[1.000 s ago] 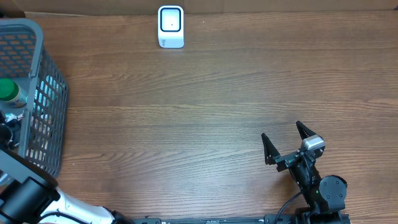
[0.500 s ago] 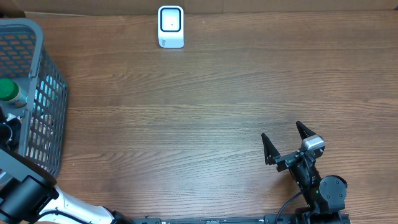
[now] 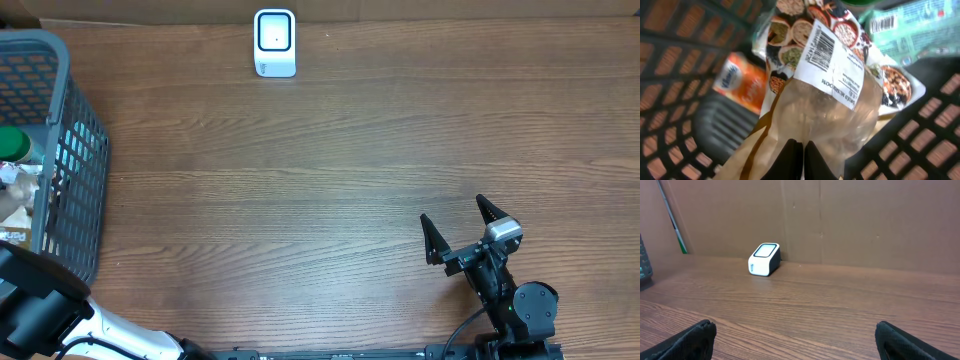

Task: Scan the item barcode
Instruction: 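Grasp the dried mushroom bag in the basket with the left gripper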

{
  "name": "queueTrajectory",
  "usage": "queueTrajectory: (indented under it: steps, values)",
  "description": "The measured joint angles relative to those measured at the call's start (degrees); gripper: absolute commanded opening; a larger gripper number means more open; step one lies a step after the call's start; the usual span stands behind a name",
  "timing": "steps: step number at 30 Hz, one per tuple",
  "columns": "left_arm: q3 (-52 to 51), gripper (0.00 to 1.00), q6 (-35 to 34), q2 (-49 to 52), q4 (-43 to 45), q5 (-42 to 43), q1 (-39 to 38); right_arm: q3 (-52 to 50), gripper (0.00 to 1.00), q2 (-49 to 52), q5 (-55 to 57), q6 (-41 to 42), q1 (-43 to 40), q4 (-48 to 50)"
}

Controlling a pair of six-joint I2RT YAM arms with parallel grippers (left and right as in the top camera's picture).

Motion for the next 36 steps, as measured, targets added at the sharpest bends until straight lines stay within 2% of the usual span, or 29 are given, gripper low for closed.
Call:
queueTrajectory:
  steps: [3,5,6,8,11,20,25,27,32,35,36]
  values:
    - [-0.24,0.06,-0.37,0.00,-0.76,0.44,0.00,0.00,1.00,0.00,0.00,0.00,0.00,0.00]
    - [-0.83,0.46,-0.72,0.00,-0.48,0.46,0.00,0.00,1.00,0.00,0.00,-0.02,0.00,0.00]
    - [-1.38,0.59,-0.79,0.00,-0.13,0.57,0.00,0.00,1.00,0.00,0.00,-0.02,0.00,-0.02]
    - [-2.84,0.75,-0.96,0.00,0.83,0.66,0.00,0.00,1.00,0.00,0.02,0.00,0.00,-0.02]
    - [-5.81,0.84,-1.11,0.00,2.58,0.70,0.00,0.00,1.00,0.00,0.00,0.00,0.02,0.02]
    - [-15.47,0.95,1.90,0.00,9.62,0.11,0.00,0.00,1.00,0.00,0.02,0.00,0.00,0.02]
    - [-20.39,0.94,3.50,0.00,13.55,-1.68,0.00,0.00,1.00,0.00,0.00,-0.04,0.00,0.00]
    - [-22.16,0.90,3.96,0.00,15.15,-1.79,0.00,0.00,1.00,0.00,0.00,0.00,0.00,0.02]
    - [-24.46,0.55,4.90,-0.48,18.10,-1.53,0.00,0.00,1.00,0.00,0.02,-0.02,0.02,0.02]
    - [-24.63,0.30,5.18,-0.76,19.21,-1.31,0.00,0.00,1.00,0.00,0.00,0.00,0.02,0.00]
    - [-24.65,0.18,5.60,-0.92,19.47,-0.87,0.00,0.00,1.00,0.00,0.00,0.00,0.00,0.00]
